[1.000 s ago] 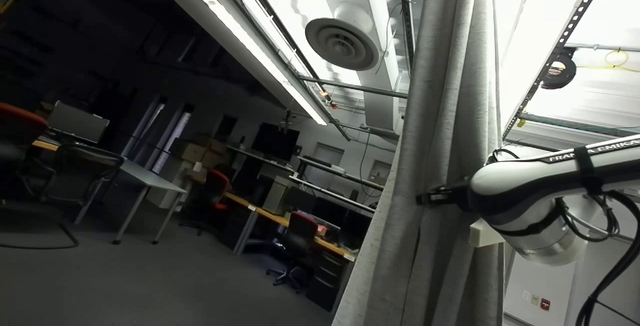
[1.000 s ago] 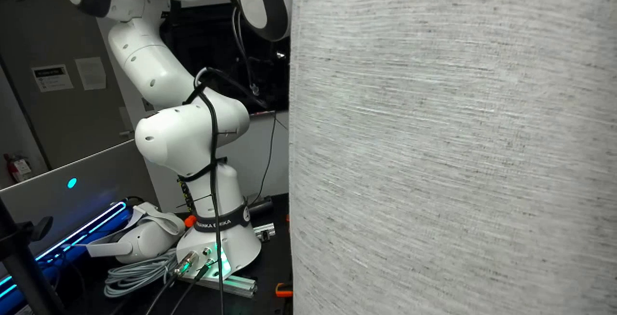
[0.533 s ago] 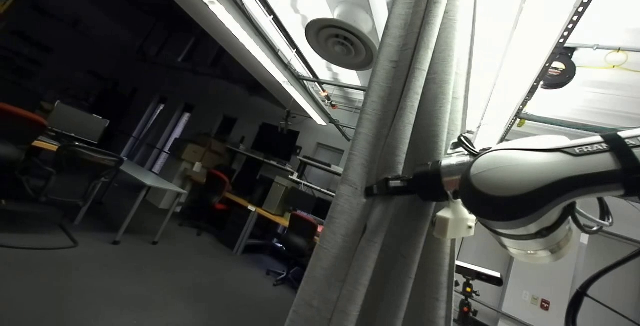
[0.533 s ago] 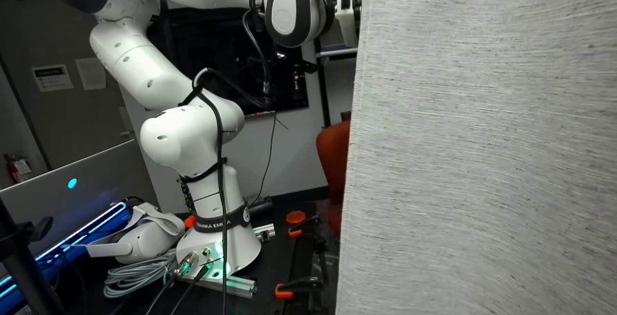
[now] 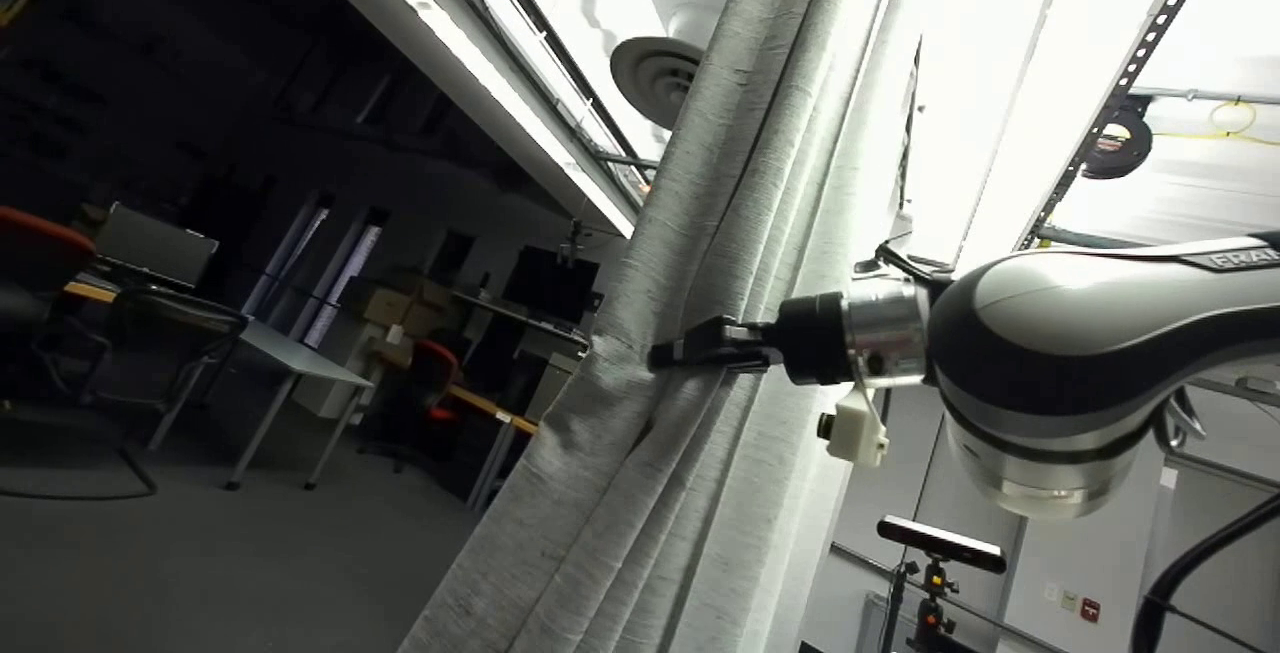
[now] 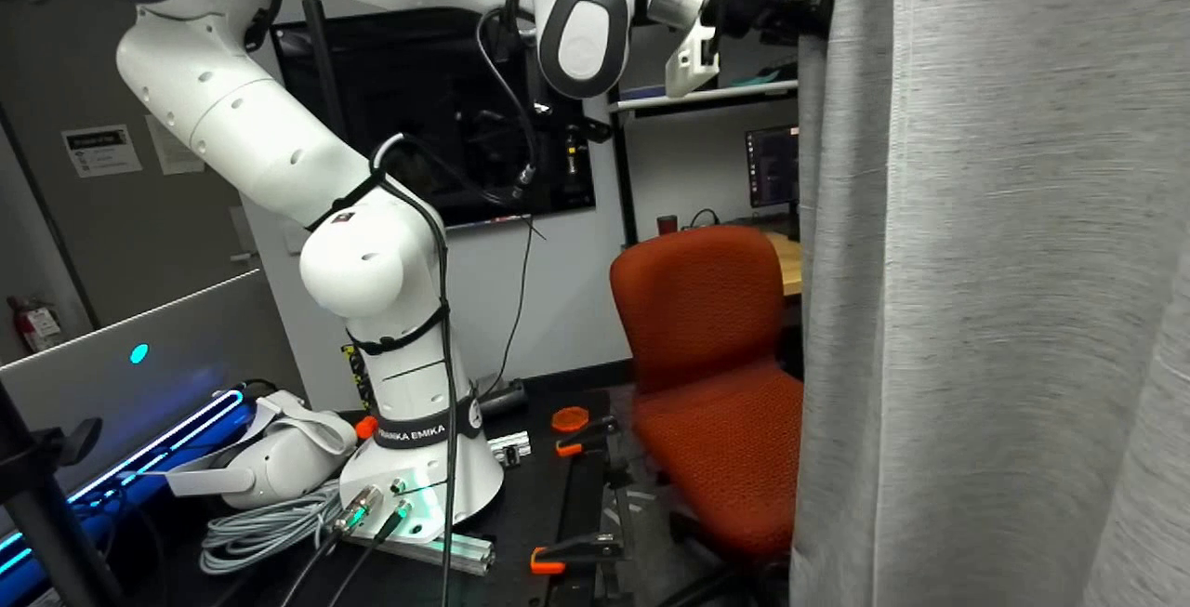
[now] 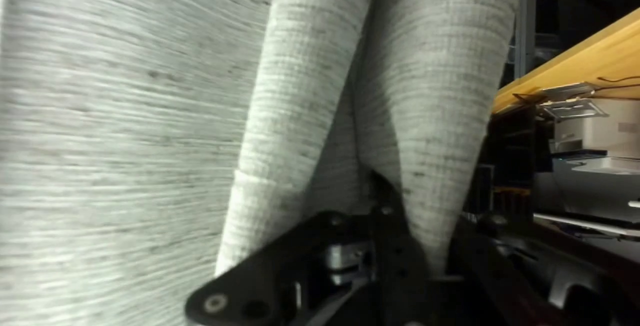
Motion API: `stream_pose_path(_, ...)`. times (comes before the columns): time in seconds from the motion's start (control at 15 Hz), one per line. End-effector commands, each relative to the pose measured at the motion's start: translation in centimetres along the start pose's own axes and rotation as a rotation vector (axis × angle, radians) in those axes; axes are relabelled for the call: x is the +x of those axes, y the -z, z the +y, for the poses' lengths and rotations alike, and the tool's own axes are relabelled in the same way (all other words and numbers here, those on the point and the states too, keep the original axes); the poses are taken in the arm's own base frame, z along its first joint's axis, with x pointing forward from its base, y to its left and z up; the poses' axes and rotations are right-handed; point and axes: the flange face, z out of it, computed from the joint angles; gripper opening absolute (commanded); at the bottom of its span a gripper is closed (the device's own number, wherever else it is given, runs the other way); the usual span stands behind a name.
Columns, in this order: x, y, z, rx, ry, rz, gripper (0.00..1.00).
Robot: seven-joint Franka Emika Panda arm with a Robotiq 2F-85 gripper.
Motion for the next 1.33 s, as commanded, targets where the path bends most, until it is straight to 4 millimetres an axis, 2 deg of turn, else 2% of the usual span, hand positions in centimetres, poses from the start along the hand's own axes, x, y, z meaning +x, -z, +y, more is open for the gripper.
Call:
stream_pose_path(0.0, -3.0, -2.4, 3.1, -0.010, -0.015, -0.079, 0.01)
stream_pose_path(0.13, -3.8, -2.1, 7.0, -0.065, -0.015, -0.084, 0.01)
stream_pose_path(0.27, -4.7, -1.0, 11.8, -0.150, -0.012, -0.090, 0.01)
stream_pose_path(0.6, -5.1, 4.9, 23.4, -0.406, 0.003, -0.047, 0.01)
stream_pose_path(0.8, -6.3, 7.9, 28.8, -0.531, -0.002, -0.050, 0.01)
stream_pose_path(0.87, -6.7, 8.4, 29.7, -0.555, -0.005, -0.056, 0.01)
stream_pose_path(0.93, -6.7, 8.1, 29.8, -0.553, -0.023, -0.063, 0.01)
stream_pose_path(1.0, -6.6, 7.8, 29.5, -0.540, -0.037, -0.066, 0.01)
stream_pose_path(1.13, -6.4, 6.5, 27.5, -0.493, -0.046, -0.071, 0.01)
stream_pose_path(1.2, -1.8, 9.0, 27.2, -0.514, 0.006, 0.064, 0.05)
stream_pose_path(1.27, -1.8, 8.5, 26.6, -0.503, 0.010, 0.058, 0.05)
